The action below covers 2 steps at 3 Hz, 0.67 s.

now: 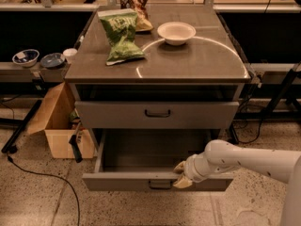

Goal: Open middle drawer

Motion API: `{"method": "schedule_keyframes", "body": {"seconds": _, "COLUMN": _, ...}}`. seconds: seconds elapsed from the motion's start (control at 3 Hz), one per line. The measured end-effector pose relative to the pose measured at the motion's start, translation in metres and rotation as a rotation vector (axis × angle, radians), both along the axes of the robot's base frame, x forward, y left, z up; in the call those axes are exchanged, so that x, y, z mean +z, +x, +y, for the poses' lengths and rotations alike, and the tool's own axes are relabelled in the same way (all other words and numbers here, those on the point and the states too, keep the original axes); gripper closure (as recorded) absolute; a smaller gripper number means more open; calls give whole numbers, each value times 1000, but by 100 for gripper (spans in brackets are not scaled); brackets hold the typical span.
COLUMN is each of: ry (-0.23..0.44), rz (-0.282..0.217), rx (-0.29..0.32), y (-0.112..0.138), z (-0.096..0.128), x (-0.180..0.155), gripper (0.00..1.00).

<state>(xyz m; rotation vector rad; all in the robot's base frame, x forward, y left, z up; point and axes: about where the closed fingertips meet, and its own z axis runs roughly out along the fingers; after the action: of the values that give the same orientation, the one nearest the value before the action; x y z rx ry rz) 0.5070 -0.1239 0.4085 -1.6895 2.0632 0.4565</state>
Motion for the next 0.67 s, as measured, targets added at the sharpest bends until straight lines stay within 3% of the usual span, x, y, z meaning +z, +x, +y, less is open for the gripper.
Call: {"method": "schedule_keyframes", "body": {"seconds": 0.67, "ry": 6, "rz": -25, "rx": 15, "y": -34, "z": 3, "x": 6, "gripper": 100}}
